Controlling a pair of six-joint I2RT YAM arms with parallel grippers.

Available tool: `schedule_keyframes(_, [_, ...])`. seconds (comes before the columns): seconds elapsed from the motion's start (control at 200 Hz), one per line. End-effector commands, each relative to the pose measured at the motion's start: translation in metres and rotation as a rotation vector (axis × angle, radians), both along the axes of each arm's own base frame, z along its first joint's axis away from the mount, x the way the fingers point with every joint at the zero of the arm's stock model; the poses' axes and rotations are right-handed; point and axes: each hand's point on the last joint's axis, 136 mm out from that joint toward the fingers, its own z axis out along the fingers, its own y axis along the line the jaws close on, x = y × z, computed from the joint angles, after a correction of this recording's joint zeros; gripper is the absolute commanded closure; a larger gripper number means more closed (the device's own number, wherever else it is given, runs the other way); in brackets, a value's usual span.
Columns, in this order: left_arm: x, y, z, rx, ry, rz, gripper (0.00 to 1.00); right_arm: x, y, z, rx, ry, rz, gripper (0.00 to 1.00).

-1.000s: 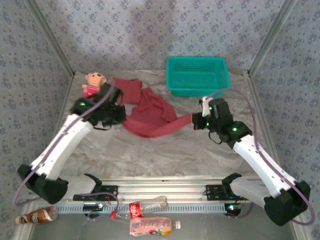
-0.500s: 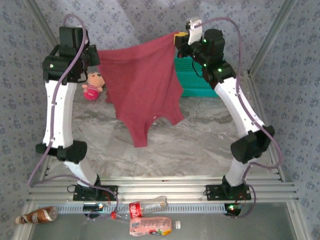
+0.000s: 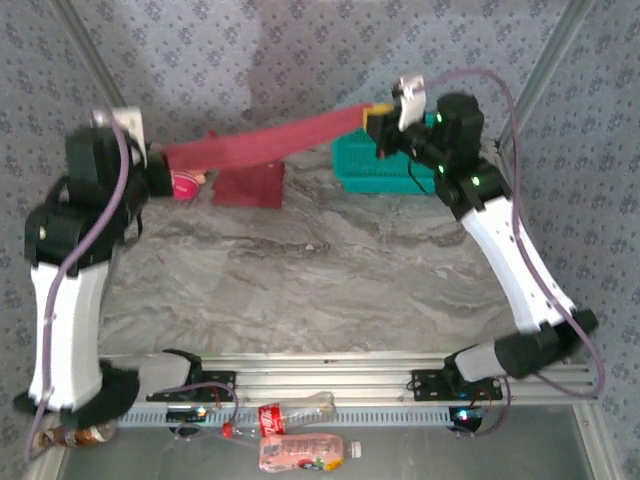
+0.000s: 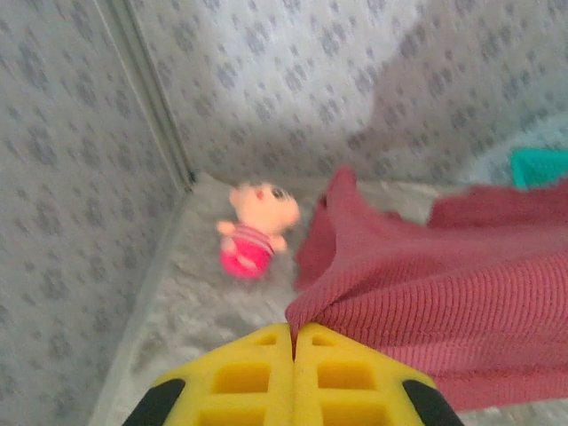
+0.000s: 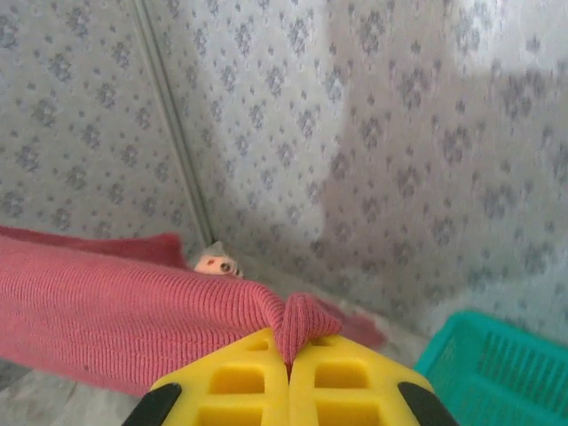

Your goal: Fold and stack the tank tops

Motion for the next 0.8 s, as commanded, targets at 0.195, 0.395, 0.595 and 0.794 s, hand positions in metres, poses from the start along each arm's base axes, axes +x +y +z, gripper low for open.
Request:
schedule_keyframes(0.195, [-0.087,-0.115,-0.261,-0.207,0.507,-0.198,1.0,-0.086,-0.095,-0.307,-0.181,0.925,-0.255,1.0])
schedule_keyframes(0.395, [-0.144,-0.186,-0.335,-0.141,0.686,-0.361,1.0,-0.114,-0.125,-0.378,-0.224,1.138,-0.39,0.99])
schedule_keyframes(0.595, [-0.156,-0.248,-0.348,-0.175,0.774,-0.524,1.0,-0.104,-0.158,-0.401,-0.229,1.176,-0.529,0.99])
schedule_keyframes(0.794, [-0.18,-0.291,-0.365,-0.151,0.915,-0.694,0.95,-0.09,-0.172,-0.393,-0.282,1.156,-0.539,0.96])
